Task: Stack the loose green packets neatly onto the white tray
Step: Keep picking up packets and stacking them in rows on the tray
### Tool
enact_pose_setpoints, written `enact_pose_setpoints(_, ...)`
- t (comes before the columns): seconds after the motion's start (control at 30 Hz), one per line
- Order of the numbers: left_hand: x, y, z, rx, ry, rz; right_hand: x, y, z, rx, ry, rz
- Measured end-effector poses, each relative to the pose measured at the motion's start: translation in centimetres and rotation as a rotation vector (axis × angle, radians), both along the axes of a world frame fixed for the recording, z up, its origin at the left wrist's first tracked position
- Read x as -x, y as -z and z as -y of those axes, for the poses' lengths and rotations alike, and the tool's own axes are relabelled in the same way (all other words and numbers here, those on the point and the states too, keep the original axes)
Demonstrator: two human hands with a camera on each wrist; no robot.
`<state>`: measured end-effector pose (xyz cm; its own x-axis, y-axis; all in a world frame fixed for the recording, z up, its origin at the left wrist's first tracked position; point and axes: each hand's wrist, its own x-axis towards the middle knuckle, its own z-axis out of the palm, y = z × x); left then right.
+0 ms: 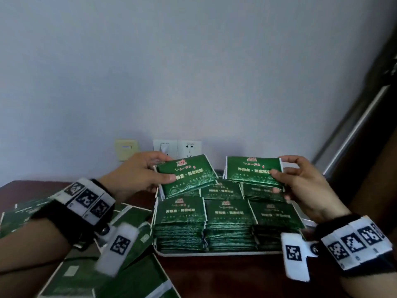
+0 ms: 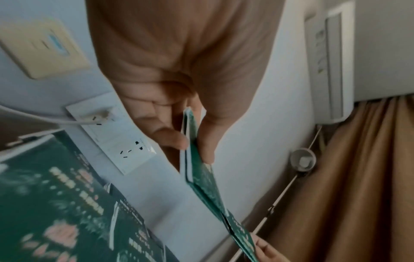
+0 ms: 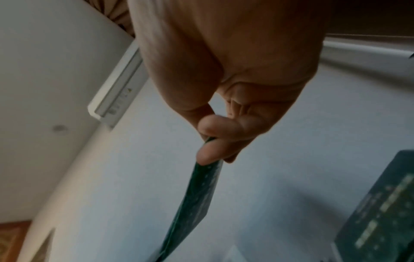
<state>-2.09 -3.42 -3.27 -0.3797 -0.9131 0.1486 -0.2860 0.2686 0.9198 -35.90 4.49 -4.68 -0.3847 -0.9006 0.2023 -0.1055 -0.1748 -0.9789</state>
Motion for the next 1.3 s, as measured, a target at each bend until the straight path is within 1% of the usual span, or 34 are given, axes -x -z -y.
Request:
enact_pose_setpoints(0.1,3.8,-1.3,4.2,-0.040,0.022,0.039,3.0,-0.6,3.6,-0.069,0.034,-0.016)
enact_pose_setpoints(0.17,6.4,-1.4,7.2,-0.062,-0.010,0.076,5.1,-1.0,6.7,-0.140,0.064,-0.045)
enact_pose_setpoints(0.23,8.8,-1.2,9.8,-0.101,-0.069,0.116,6.9,-1.0,9.7,-0.215,0.094,-0.113)
enact_pose_setpoints(0.3,10.7,-0.6,11.9,-0.124,-0.099,0.200,8.1,-0.5,12.2,-0.294,0.094,-0.217)
enact_pose_setpoints(0.33,11.5,-0.3,12.7,-0.109,-0.103,0.276,8.6,-0.2,13.2,-0.333,0.088,-0.271)
enact_pose_setpoints(0.37,12.1,-0.1,13.2,-0.062,-0.098,0.404,9.0,0.2,14.1,-0.369,0.084,-0.319)
enact_pose_setpoints(0.43,12.9,0.3,13.9,0.097,-0.082,0.750,9.4,0.9,15.6,-0.420,0.086,-0.393)
enact_pose_setpoints(0.47,13.2,0.6,14.2,0.170,-0.079,0.862,9.5,1.2,16.1,-0.439,0.090,-0.426)
enact_pose_setpoints(0.53,13.8,1.4,15.0,0.222,-0.063,0.941,9.5,1.8,16.7,-0.467,0.107,-0.507)
enact_pose_setpoints(0.63,14.6,2.7,15.3,0.222,-0.094,0.928,9.3,2.4,17.0,-0.531,0.157,-0.735)
enact_pose_setpoints(0.73,15.3,3.8,15.4,0.211,-0.114,0.933,9.1,2.5,16.9,-0.591,0.147,-0.880)
enact_pose_setpoints(0.9,15.1,4.0,15.2,0.222,-0.061,1.000,8.7,3.0,16.5,-0.646,0.080,-0.986)
enact_pose_setpoints(1.0,14.8,3.6,14.7,0.209,-0.043,0.956,8.5,2.9,16.1,-0.646,0.054,-1.036)
enact_pose_setpoints(1.07,14.1,2.9,14.1,0.221,-0.046,0.890,8.2,2.3,15.5,-0.613,0.059,-1.041)
enact_pose_setpoints(1.17,12.1,0.9,12.1,0.248,-0.075,0.746,7.2,0.7,13.4,-0.473,0.088,-1.017)
enact_pose_setpoints(1.23,10.2,-0.2,9.9,0.241,-0.074,0.641,5.5,-0.2,11.1,-0.349,0.079,-0.923)
enact_pose_setpoints(1.3,8.2,-0.9,7.2,0.225,-0.052,0.537,3.1,-0.9,8.2,-0.225,0.027,-0.729)
